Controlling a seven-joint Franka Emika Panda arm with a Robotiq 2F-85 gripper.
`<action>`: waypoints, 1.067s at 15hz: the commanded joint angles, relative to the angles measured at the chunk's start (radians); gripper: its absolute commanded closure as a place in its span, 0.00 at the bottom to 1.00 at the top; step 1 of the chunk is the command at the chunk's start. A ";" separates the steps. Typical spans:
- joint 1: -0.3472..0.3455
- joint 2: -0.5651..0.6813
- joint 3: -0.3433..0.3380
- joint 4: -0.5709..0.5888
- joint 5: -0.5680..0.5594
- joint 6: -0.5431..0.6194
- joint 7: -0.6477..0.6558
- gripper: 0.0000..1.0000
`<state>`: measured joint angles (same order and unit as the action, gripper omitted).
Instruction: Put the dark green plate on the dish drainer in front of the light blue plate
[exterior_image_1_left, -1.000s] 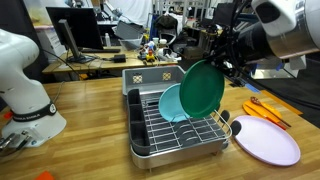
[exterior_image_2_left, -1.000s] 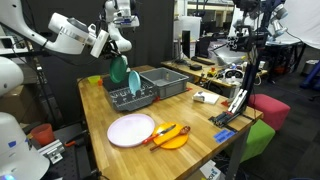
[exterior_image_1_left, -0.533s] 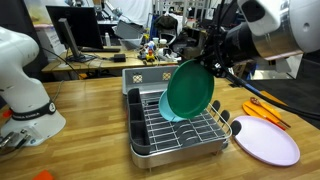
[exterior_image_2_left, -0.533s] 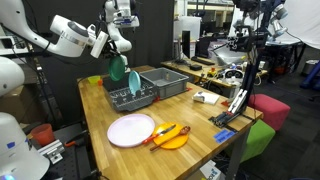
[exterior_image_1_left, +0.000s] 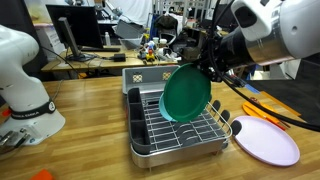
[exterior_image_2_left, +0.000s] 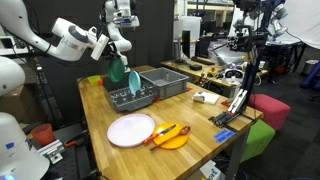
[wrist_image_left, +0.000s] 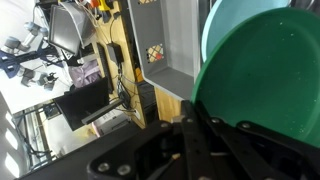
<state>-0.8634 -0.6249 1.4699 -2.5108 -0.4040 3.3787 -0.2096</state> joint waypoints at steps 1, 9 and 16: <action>0.009 0.005 -0.001 -0.005 0.032 -0.004 -0.031 0.94; -0.008 0.020 0.024 -0.008 0.064 -0.025 -0.014 0.99; -0.096 0.134 0.072 -0.036 0.102 0.001 0.022 0.99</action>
<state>-0.8995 -0.5692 1.5028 -2.5477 -0.3154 3.3417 -0.1788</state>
